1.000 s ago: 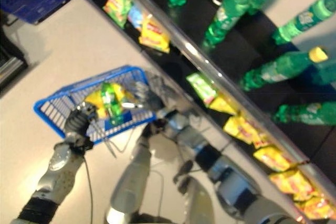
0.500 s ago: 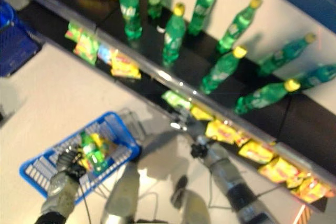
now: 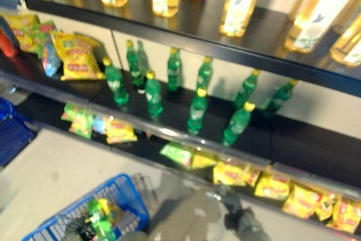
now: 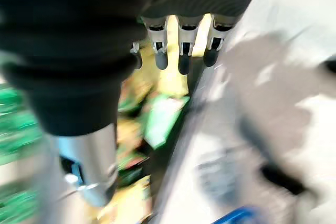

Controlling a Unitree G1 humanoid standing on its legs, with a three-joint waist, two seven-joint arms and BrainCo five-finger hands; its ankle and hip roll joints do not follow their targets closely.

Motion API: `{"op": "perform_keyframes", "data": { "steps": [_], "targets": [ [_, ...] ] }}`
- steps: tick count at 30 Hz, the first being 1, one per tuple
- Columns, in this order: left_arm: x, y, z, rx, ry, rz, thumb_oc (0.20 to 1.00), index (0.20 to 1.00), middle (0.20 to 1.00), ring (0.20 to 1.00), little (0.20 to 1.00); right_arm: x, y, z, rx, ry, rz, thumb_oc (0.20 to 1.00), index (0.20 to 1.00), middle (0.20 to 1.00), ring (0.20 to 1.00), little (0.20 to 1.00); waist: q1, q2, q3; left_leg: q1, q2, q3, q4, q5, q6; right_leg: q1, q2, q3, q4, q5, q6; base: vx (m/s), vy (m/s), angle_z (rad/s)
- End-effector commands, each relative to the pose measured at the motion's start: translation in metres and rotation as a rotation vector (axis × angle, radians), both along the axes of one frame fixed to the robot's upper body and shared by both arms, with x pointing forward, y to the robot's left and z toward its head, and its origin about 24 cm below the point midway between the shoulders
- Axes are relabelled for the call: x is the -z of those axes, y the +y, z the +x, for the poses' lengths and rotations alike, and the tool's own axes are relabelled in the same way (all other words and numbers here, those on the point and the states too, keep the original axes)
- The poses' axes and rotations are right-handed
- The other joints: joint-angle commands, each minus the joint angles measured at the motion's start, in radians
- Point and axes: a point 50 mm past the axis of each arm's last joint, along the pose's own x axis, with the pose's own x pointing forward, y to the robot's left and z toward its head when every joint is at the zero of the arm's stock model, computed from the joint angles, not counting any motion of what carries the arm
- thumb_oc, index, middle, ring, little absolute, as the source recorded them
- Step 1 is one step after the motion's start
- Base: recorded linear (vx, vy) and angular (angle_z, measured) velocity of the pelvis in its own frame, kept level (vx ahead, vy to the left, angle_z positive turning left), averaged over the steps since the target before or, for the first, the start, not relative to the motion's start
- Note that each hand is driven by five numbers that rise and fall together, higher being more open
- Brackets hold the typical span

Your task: Pick up the snacks into the basket

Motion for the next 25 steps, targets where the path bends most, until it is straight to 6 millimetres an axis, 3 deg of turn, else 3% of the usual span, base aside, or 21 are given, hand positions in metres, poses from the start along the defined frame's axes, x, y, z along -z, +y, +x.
{"op": "perform_keyframes", "data": {
  "steps": [1,6,7,8,12,25],
  "targets": [
    [0.003,-0.006,0.002,0.049,0.026,-0.023,0.200,0.200,0.200,0.200,0.200,0.002,-0.011,0.006,0.040,0.015,-0.058,1.000,1.000,1.000,1.000,1.000,0.007,-0.004,0.005,0.008,-0.013,-0.008,-0.013,0.007,0.049,-0.081,0.011,0.001,0.020,0.100,0.006,-0.01,-0.044,-0.07],
    [0.011,-0.019,-0.013,0.045,0.080,-0.087,0.200,0.200,0.200,0.200,0.200,0.017,-0.021,-0.036,0.251,0.200,-0.057,1.000,1.000,1.000,1.000,1.000,-0.008,0.006,-0.026,0.026,-0.007,0.000,-0.041,0.012,0.042,-0.067,0.014,0.011,-0.014,0.115,0.008,-0.01,-0.025,-0.07],
    [0.011,-0.019,-0.013,0.045,0.080,-0.087,0.200,0.200,0.200,0.200,0.200,0.017,-0.022,-0.036,0.251,0.200,-0.057,1.000,1.000,1.000,1.000,1.000,-0.008,0.006,-0.026,0.026,-0.007,0.000,-0.041,0.012,0.042,-0.067,0.014,0.011,-0.014,0.115,0.008,-0.02,-0.027,-0.08],
    [0.013,-0.025,-0.015,0.051,0.086,-0.109,0.200,0.200,0.200,0.200,0.200,0.020,-0.024,-0.051,0.301,0.263,-0.063,1.000,1.000,1.000,1.000,1.000,-0.012,0.010,-0.037,0.028,-0.006,0.002,-0.044,0.009,0.040,-0.061,0.015,0.014,-0.034,0.123,0.010,-0.01,-0.013,-0.07],
    [0.018,-0.039,-0.023,0.086,0.115,-0.162,0.200,0.200,0.200,0.200,0.200,0.023,-0.028,-0.073,0.440,0.331,-0.055,1.000,1.000,1.000,1.000,1.000,-0.019,0.020,-0.053,0.030,-0.006,0.009,-0.044,0.003,0.037,-0.050,0.015,0.022,-0.066,0.139,0.013,-0.01,-0.006,-0.03],
    [0.019,-0.042,-0.032,0.134,0.161,-0.171,0.200,0.200,0.200,0.200,0.200,0.022,-0.027,-0.063,0.483,0.333,-0.068,1.000,1.000,1.000,1.000,1.000,-0.014,0.021,-0.068,0.034,-0.008,0.002,-0.044,-0.001,0.039,-0.040,0.014,0.022,-0.071,0.142,0.013,0.00,0.000,0.00]
  ]
}}
